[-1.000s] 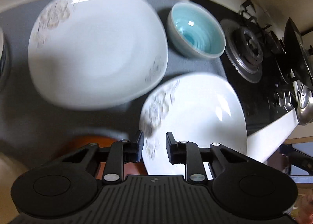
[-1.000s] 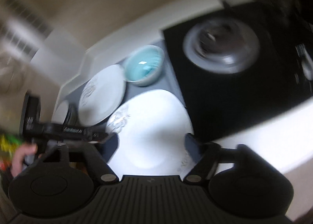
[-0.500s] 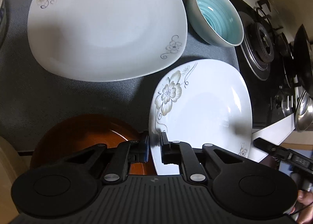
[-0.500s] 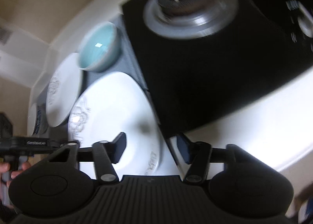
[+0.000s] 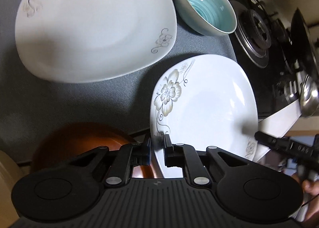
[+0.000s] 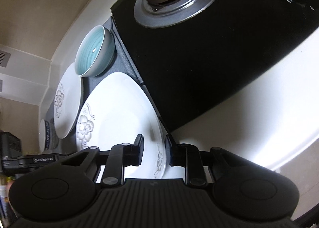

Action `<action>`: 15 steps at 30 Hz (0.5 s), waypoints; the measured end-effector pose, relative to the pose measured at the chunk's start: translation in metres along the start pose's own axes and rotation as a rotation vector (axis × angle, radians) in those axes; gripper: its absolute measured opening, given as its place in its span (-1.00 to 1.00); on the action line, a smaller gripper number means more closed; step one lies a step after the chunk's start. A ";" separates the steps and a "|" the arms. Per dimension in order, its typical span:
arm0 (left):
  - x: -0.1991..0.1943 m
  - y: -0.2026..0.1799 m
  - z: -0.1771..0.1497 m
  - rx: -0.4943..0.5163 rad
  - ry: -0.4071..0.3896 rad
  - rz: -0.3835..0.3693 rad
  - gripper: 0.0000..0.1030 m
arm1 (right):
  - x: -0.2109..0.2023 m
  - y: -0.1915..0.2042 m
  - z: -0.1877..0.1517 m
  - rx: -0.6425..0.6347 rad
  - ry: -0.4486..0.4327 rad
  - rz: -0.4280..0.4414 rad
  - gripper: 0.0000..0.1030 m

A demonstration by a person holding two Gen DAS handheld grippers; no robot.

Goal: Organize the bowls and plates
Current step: 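Lift the white floral plate with the left tool toward the other white plate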

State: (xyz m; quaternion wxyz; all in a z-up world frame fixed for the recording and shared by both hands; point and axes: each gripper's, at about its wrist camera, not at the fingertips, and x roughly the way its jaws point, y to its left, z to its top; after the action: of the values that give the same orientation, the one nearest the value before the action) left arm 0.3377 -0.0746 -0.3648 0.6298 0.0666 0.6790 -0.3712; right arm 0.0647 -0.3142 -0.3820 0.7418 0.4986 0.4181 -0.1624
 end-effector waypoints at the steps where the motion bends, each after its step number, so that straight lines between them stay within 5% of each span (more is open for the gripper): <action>1: 0.001 0.003 0.001 -0.019 0.007 -0.011 -0.76 | 0.000 0.000 0.000 -0.004 0.004 0.003 -0.48; 8: 0.000 0.006 0.003 -0.043 0.035 -0.019 -0.71 | 0.019 -0.002 -0.003 0.029 0.062 0.051 -0.18; 15: 0.018 -0.004 -0.011 -0.032 0.113 -0.050 -0.55 | 0.024 -0.005 0.001 0.029 0.089 0.083 -0.14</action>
State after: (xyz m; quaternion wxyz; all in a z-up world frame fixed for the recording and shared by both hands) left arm 0.3226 -0.0775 -0.3799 0.5818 0.0603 0.7210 -0.3714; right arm 0.0761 -0.3127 -0.4033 0.7212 0.5330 0.4272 -0.1151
